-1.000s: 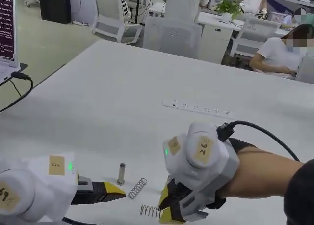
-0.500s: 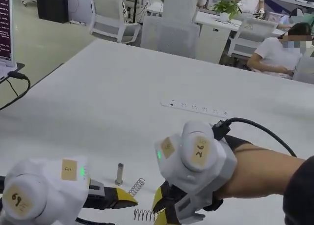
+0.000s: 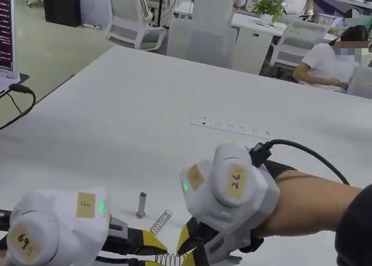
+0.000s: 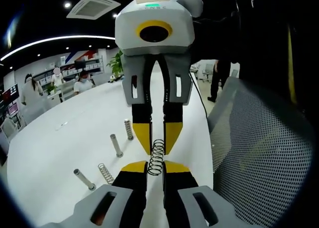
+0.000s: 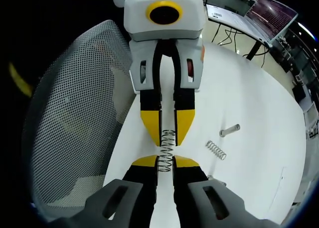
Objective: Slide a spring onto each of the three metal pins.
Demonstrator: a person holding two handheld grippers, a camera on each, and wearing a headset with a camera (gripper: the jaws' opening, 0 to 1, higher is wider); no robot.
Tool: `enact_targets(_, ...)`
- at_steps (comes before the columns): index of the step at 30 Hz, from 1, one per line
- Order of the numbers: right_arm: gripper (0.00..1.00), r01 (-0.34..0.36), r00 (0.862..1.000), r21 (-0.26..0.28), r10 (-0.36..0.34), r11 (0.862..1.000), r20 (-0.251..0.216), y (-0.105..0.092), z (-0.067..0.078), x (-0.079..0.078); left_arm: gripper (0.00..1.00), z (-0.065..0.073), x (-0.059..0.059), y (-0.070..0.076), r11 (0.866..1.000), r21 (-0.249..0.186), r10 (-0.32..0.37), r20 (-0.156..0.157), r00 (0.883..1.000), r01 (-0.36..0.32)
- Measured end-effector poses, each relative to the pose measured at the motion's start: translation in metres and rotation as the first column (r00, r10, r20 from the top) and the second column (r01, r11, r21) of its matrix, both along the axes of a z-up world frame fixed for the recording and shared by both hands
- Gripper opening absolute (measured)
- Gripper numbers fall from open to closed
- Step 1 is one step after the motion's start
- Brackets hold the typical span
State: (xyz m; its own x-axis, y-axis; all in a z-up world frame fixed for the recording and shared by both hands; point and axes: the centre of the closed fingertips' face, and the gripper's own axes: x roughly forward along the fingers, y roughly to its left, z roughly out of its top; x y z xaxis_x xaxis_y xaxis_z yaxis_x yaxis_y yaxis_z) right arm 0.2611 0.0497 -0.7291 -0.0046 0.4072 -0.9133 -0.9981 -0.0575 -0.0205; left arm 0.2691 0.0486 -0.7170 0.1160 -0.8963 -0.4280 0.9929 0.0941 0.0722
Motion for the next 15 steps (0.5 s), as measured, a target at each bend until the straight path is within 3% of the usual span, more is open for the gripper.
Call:
enact_targets(10,0.09,0.001,1.0,0.023,-0.001,1.0,0.001,0.0019,0.0012,-0.0002,0.03,0.0004,-0.0024,0.0011,1.0,-0.003,-0.013,-0.017,1.0,0.013)
enact_targets(15,0.14,0.041,0.999,0.045,-0.041,0.998,-0.008,-0.0039,-0.0015,0.0019,0.03,0.0026,-0.0012,0.0024,1.0,-0.014,-0.004,-0.022,1.0,0.004)
